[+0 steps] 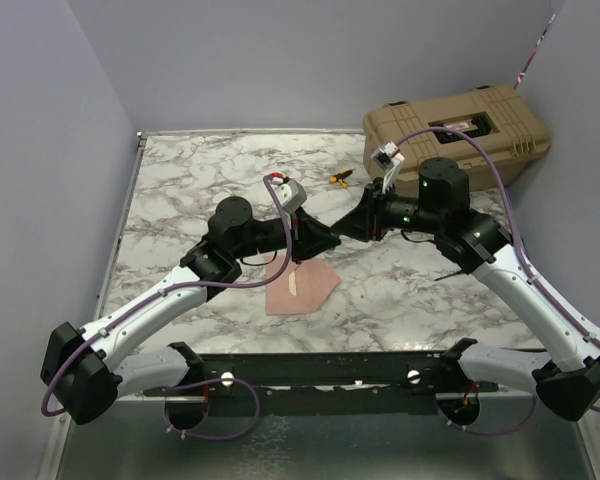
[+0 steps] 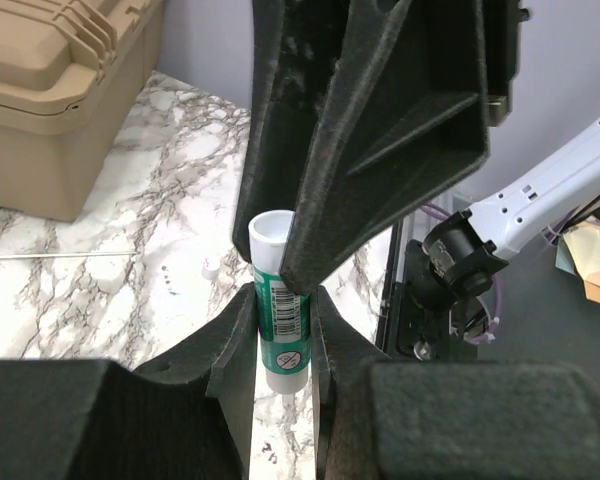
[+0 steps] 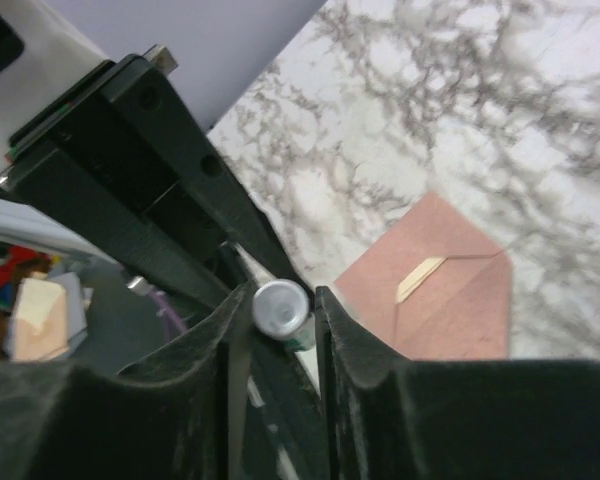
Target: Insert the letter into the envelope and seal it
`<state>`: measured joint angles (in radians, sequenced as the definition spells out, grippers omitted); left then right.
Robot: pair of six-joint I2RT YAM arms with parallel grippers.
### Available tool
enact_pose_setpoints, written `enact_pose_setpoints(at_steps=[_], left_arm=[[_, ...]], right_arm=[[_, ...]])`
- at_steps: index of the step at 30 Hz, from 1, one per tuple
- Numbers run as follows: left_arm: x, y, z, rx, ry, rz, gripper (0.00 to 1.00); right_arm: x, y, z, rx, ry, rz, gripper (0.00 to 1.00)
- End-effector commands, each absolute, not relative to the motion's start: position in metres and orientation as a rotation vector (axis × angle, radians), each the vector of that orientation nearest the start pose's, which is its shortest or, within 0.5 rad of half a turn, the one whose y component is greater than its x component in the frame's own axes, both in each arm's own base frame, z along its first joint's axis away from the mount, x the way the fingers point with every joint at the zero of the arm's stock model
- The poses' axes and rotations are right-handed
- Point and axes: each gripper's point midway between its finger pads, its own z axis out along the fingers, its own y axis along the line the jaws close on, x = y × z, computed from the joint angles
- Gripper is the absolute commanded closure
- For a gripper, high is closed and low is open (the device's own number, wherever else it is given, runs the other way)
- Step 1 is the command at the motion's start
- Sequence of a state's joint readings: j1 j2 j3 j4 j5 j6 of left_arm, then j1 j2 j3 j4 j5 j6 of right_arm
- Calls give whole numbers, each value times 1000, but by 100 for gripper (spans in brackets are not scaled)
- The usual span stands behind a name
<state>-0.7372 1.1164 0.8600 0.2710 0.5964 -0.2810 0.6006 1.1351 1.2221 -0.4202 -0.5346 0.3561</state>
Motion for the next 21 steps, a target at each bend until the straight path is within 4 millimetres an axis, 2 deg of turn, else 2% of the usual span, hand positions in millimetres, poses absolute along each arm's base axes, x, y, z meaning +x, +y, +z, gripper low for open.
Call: enact_pose_setpoints(at_steps=[1, 5, 8, 12, 15, 17, 20, 21], left_arm=[[200, -327, 331, 864, 1394, -1220, 100], [209, -329, 352, 901, 1363, -1153, 100], [228, -326, 352, 914, 1393, -1018, 100], [254, -319, 332, 976, 1379, -802, 100], [270, -313, 320, 1026, 1345, -655, 100], [274, -312, 315, 1043, 1340, -616, 100], [274, -315, 310, 1046, 1356, -632, 100], [273, -316, 307, 1046, 1367, -647, 100]], right_arm=[[229, 276, 329, -577, 1947, 1121, 77], [244, 284, 335, -454, 1951, 1159, 99], [267, 287, 325, -222, 2037, 1152, 99], [296, 280, 294, 148, 2175, 1072, 99], [307, 279, 293, 305, 2168, 1072, 99], [309, 281, 299, 339, 2150, 1097, 99], [307, 284, 316, 283, 2104, 1143, 98], [303, 286, 320, 244, 2093, 1160, 88]])
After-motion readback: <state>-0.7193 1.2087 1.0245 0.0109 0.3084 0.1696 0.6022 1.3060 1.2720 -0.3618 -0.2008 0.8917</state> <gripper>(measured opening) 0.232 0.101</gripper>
